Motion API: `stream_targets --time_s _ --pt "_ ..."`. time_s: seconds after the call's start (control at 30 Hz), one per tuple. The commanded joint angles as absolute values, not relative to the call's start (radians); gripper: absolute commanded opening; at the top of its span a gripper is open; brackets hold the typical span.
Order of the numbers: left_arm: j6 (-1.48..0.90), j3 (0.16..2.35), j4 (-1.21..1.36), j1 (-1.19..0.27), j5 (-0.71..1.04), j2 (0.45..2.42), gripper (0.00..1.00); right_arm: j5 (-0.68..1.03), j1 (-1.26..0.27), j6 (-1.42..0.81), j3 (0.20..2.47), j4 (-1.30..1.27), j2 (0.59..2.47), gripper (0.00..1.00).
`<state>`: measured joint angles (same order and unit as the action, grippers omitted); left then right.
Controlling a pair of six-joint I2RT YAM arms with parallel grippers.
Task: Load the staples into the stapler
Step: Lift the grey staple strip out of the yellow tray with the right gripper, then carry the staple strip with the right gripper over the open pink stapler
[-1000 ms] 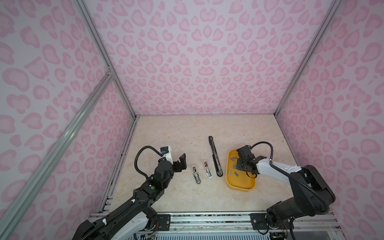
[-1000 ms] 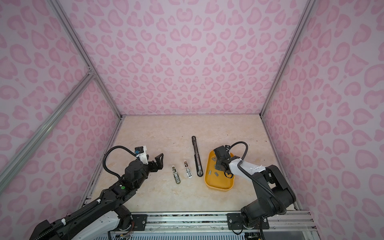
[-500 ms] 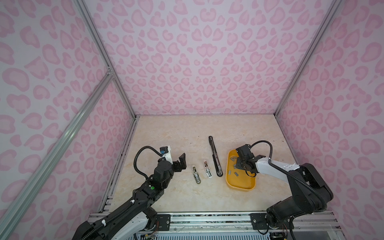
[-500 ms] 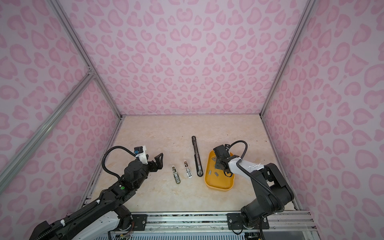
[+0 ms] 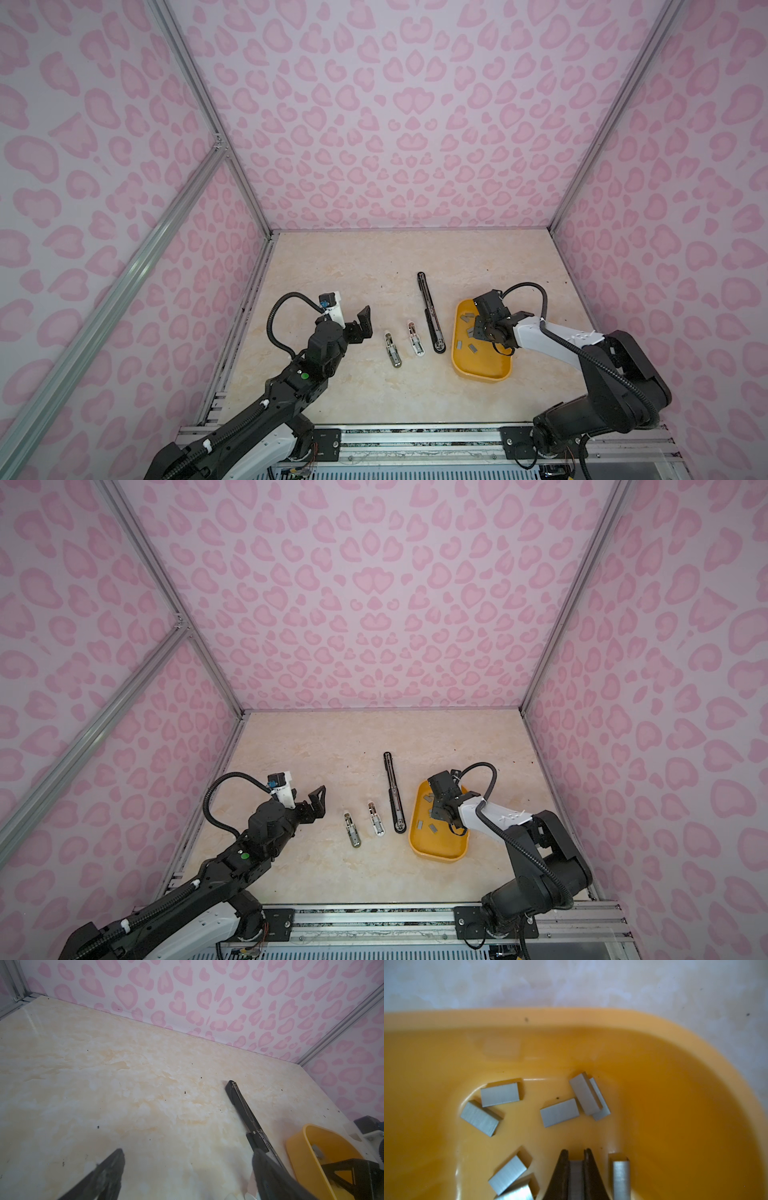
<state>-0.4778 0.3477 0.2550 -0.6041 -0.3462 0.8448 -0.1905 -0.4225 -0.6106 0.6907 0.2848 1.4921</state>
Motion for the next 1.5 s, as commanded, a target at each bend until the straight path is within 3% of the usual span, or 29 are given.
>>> stream_targets --time_s 0.0,0.33,0.53,0.7,0.93,1.47 --pt "-0.483 0.351 0.254 -0.604 -0.364 0.84 0.97 -0.205 -0.423 -0.612 0.676 0.299 1.457 0.12" --pt "-0.492 0.355 0.244 -0.604 -0.406 0.852 0.97 -0.186 -0.472 -0.607 0.798 0.395 1.349 0.1" --pt "-0.498 0.347 0.25 -0.603 -0.411 0.845 0.97 -0.26 -0.573 -0.587 0.867 0.432 1.26 0.1" --pt "-0.505 0.351 0.253 -0.604 -0.401 0.866 0.97 -0.278 -0.701 -0.535 0.853 0.321 1.2 0.1" --pt "-0.513 0.353 0.264 -0.603 -0.406 0.896 0.97 -0.269 -0.807 -0.509 0.815 0.191 1.286 0.08" --pt "-0.514 0.373 0.257 -0.599 -0.377 0.933 0.97 -0.195 -0.957 -0.529 0.821 0.147 1.462 0.05"
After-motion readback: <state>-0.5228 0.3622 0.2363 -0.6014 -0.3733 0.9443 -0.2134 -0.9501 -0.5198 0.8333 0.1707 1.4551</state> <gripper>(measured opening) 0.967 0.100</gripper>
